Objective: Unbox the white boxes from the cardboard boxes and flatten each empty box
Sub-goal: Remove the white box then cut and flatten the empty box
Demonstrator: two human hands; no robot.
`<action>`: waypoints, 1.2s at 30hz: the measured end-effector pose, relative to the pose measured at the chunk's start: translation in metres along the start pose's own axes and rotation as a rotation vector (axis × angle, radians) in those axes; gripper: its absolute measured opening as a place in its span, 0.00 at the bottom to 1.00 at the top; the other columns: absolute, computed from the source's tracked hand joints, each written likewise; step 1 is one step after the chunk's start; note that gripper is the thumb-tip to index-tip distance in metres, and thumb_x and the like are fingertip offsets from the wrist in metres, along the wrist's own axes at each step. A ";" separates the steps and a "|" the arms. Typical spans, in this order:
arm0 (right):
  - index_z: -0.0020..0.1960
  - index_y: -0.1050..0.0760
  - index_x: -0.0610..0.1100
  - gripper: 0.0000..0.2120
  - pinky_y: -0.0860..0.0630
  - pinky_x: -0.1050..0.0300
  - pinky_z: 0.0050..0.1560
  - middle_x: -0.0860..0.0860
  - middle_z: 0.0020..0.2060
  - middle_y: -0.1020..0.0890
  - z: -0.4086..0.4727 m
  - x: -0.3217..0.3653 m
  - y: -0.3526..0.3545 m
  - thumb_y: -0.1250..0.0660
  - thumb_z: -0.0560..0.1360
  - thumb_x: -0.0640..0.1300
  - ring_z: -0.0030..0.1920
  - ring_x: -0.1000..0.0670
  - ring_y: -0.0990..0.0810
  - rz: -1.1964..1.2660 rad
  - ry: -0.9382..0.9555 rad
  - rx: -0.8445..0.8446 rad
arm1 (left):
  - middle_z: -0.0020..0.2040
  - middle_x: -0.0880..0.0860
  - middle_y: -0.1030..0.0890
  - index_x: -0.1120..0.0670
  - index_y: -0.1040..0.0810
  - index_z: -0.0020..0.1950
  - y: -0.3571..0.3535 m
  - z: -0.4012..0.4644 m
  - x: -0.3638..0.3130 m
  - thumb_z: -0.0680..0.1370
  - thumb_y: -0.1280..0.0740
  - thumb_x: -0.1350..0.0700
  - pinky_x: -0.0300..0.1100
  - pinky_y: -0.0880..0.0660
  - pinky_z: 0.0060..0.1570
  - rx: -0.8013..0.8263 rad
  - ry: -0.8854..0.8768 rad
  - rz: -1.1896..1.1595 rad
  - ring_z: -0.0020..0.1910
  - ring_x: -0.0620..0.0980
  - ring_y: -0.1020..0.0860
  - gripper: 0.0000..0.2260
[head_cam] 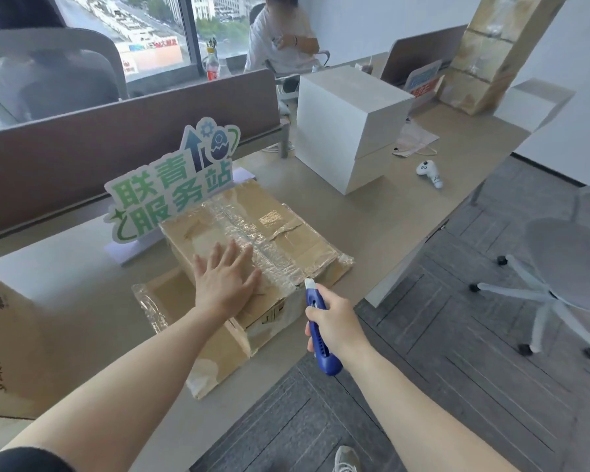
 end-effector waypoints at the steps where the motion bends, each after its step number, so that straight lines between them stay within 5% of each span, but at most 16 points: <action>1: 0.63 0.30 0.57 0.21 0.26 0.54 0.29 0.43 0.30 0.26 0.000 -0.002 -0.004 0.41 0.79 0.34 0.25 0.47 0.28 0.018 0.002 -0.006 | 0.81 0.48 0.50 0.38 0.48 0.79 0.000 0.000 0.000 0.80 0.54 0.33 0.62 0.62 0.75 -0.005 0.002 -0.006 0.80 0.53 0.56 0.28; 9: 0.77 0.37 0.53 0.28 0.25 0.56 0.28 0.43 0.33 0.25 -0.005 -0.020 -0.024 0.40 0.80 0.34 0.25 0.50 0.27 0.124 -0.009 -0.086 | 0.81 0.47 0.47 0.37 0.43 0.77 -0.002 -0.001 -0.001 0.80 0.54 0.34 0.61 0.62 0.74 -0.045 0.017 -0.041 0.80 0.52 0.54 0.26; 36: 0.79 0.41 0.52 0.29 0.25 0.55 0.29 0.45 0.30 0.26 -0.020 -0.038 -0.057 0.41 0.81 0.36 0.28 0.49 0.27 0.303 -0.016 -0.108 | 0.80 0.46 0.44 0.37 0.40 0.76 -0.004 0.000 -0.005 0.81 0.54 0.37 0.61 0.61 0.74 -0.058 0.032 -0.075 0.80 0.53 0.52 0.23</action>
Point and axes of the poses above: each hand's wrist, its own z-axis towards the middle knuckle, its own y-axis out of the back of the hand, x = y × z, the point moved 3 cm from there along z, towards the middle knuckle
